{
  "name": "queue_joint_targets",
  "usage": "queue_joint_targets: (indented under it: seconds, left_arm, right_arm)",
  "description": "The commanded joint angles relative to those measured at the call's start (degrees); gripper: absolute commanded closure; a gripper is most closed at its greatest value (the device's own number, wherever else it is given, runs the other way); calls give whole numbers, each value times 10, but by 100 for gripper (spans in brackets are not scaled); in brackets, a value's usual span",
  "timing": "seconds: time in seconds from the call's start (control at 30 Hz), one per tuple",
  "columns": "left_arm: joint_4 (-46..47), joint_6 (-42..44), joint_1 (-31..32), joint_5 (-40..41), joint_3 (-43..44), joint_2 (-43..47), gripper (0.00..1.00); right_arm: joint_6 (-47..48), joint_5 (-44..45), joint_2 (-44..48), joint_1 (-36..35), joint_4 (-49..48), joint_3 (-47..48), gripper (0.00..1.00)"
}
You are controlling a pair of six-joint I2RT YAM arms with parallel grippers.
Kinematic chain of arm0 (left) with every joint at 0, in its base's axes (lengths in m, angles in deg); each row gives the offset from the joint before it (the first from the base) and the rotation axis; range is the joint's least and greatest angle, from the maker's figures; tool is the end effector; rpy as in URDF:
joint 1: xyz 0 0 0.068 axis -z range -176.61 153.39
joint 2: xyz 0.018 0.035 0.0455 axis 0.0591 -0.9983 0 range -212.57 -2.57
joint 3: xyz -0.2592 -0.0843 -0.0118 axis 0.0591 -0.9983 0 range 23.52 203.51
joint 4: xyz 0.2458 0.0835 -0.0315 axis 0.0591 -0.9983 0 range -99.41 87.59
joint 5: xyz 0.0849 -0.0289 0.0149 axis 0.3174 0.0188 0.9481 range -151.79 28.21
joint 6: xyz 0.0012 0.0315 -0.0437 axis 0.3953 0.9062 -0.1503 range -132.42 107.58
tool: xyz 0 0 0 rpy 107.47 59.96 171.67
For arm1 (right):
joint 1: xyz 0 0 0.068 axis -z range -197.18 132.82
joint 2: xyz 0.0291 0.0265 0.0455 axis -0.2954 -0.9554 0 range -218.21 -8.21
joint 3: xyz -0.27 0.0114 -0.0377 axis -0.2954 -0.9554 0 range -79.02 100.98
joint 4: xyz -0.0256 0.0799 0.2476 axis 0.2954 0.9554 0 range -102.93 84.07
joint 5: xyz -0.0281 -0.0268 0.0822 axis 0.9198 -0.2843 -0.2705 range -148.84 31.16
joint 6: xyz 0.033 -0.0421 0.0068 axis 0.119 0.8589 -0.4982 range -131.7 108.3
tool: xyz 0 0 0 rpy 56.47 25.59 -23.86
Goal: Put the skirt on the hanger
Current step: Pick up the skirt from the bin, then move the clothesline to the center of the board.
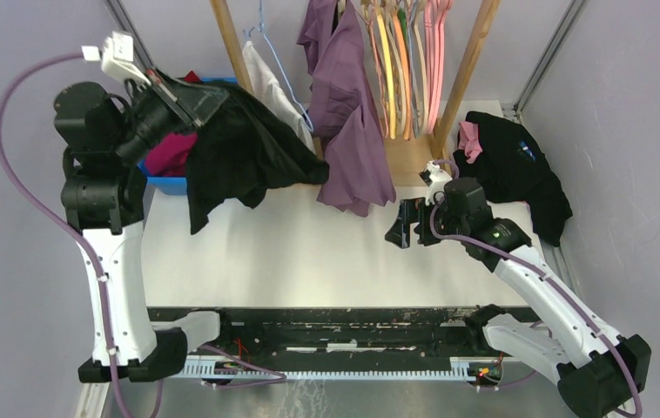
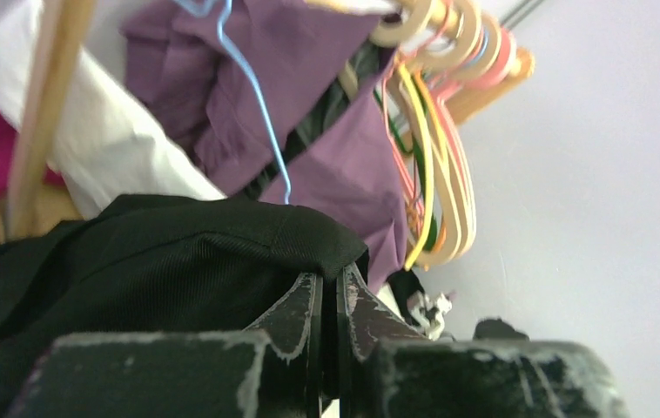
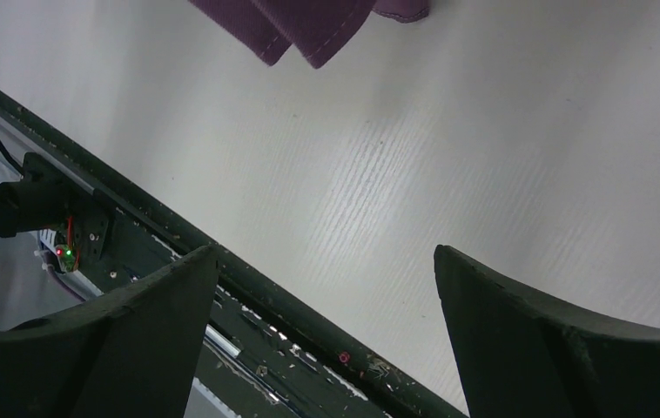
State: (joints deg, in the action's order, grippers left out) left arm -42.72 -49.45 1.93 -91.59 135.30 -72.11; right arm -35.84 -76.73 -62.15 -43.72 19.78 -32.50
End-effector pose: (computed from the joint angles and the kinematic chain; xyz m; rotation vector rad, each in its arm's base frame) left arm 0.1740 -0.0132 0.5736 -0.1084 1.6068 -0.8840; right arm 0.1721 0.0981 0.2852 -0.2219 2.3546 0.8051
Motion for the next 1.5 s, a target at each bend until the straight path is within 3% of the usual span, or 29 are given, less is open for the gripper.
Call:
queue_joint_targets:
  seconds: [0.0,0.33,0.53,0.63,0.77,0.93,1.17,1.47]
  left_arm:
    - [96,-47,3,-73,-136,74,90]
    - [149,-80,8,-133,-426,224,90]
    - [137,-64,36,-98,-562,269,89]
    - [154,-71,92,-41,-628,280,90]
    - [206,-100,231,63,-702,277,90]
    - [208,-113,359,184,-735,275,91]
    - [226,-137,457,256,-795,272,91]
    - [235,-134,478,272,-805,263,91]
  right_arm:
    - [7,46,-3,0,0,34,0]
    - [4,148,-64,10,-21,51,2]
    - [-9,201,-157,32,-52,81,6]
    - [-10,201,-216,44,-78,102,6]
    - [-12,213,-285,49,-113,135,5]
    - [-15,232,-352,51,-164,165,6]
    - [-43,220,-472,50,-207,219,8]
    - [-87,234,-592,41,-265,290,10]
